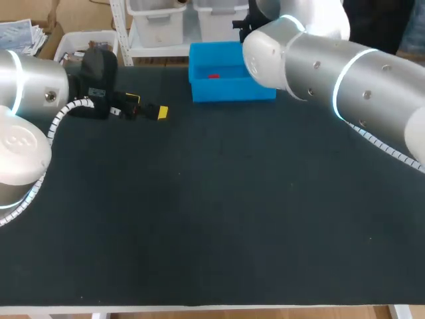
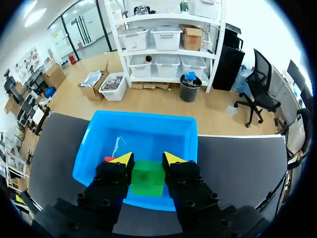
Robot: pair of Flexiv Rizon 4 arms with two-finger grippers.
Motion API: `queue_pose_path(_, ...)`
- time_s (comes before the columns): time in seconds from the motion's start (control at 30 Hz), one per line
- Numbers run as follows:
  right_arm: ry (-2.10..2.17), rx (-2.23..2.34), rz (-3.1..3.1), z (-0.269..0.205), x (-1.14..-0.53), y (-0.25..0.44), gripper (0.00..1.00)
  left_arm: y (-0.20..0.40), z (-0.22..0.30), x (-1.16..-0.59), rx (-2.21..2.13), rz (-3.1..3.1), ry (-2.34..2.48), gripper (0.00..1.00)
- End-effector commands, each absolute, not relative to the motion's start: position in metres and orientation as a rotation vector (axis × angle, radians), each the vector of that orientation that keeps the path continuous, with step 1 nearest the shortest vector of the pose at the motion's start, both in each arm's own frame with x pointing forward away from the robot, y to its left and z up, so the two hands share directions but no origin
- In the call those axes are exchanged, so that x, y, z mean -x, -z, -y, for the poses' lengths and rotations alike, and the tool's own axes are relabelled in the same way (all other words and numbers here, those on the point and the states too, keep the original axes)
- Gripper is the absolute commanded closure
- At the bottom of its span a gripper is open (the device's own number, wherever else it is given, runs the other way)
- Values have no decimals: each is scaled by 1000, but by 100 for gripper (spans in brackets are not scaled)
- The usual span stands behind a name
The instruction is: Use the left arm to pick the red cube and place it into the blue plastic box first, then use the right arm to grasp the green cube and put it into the same blue plastic box after the first action is fully finished.
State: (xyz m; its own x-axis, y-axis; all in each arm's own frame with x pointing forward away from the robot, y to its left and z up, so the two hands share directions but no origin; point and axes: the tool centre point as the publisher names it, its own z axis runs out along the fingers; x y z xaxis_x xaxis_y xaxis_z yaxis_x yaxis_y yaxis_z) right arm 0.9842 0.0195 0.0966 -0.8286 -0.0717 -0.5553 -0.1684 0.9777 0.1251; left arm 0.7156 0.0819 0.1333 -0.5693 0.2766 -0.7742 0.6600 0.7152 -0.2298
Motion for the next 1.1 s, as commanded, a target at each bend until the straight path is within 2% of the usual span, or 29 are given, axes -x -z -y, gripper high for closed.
queue_pose_path(0.03, -236, 178, -2582, -21, -1005, -93, 100, -132, -84, -715, -710, -2160, 667, 0)
queue_pose_path(0.93, -223, 210, -2666, -29, -1018, -46, 100, -132, -84, -715, -710, -2160, 667, 0)
queue_pose_path(0.97, -223, 211, -2668, -29, -1018, -47, 52, -132, -84, -715, -710, -2160, 667, 0)
queue_pose_path(1.0, -223, 217, -2666, -29, -1018, -49, 0, -132, -84, -715, -710, -2160, 667, 0)
queue_pose_path(1.1, -220, 222, -2662, -29, -1016, -56, 0, -132, -84, -715, -710, -2160, 667, 0)
